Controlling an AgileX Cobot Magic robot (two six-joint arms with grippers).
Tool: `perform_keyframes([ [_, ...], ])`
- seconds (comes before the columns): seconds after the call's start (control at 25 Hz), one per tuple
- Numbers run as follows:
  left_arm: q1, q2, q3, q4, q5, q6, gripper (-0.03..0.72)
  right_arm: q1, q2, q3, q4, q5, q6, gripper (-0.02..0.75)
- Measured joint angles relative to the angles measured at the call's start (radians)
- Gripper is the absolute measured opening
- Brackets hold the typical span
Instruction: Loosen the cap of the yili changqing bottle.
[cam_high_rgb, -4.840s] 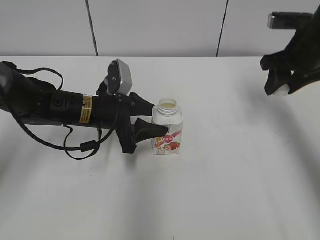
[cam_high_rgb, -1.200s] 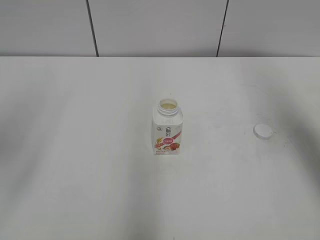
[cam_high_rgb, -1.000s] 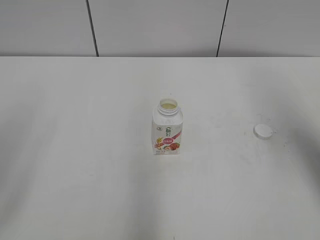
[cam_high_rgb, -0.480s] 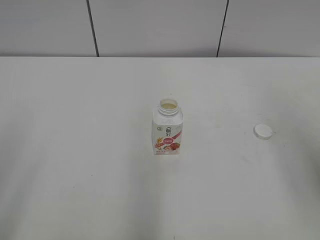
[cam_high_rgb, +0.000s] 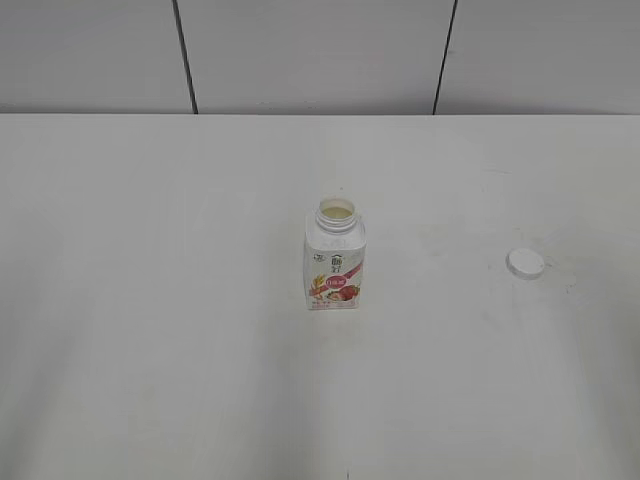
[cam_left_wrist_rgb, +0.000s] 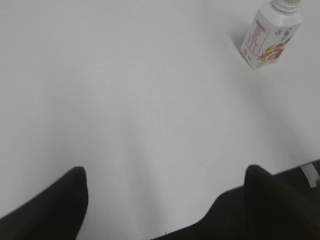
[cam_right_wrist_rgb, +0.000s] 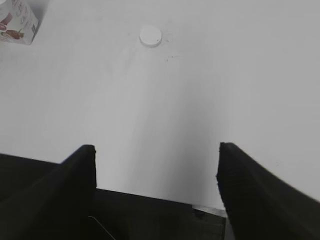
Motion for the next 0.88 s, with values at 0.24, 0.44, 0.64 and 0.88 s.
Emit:
perform_keyframes([
  [0.24,0.0,-0.124,0.0,0.0,0.0,-0.024,0.567,0.0,-0.135,0.119,0.0,-0.005,0.012,0.592],
  [0.44,0.0,-0.209,0.0,0.0,0.0,-0.03,0.55,0.0,-0.233,0.208,0.0,-0.031,0.027,0.592],
  [0.64,0.0,-0.21,0.0,0.001,0.001,-0.03,0.538,0.0,-0.321,0.22,0.0,-0.038,0.036,0.592],
  [0.88,0.0,-0.21,0.0,0.001,0.001,-0.031,0.536,0.0,-0.471,0.22,-0.004,-0.039,0.038,0.592],
])
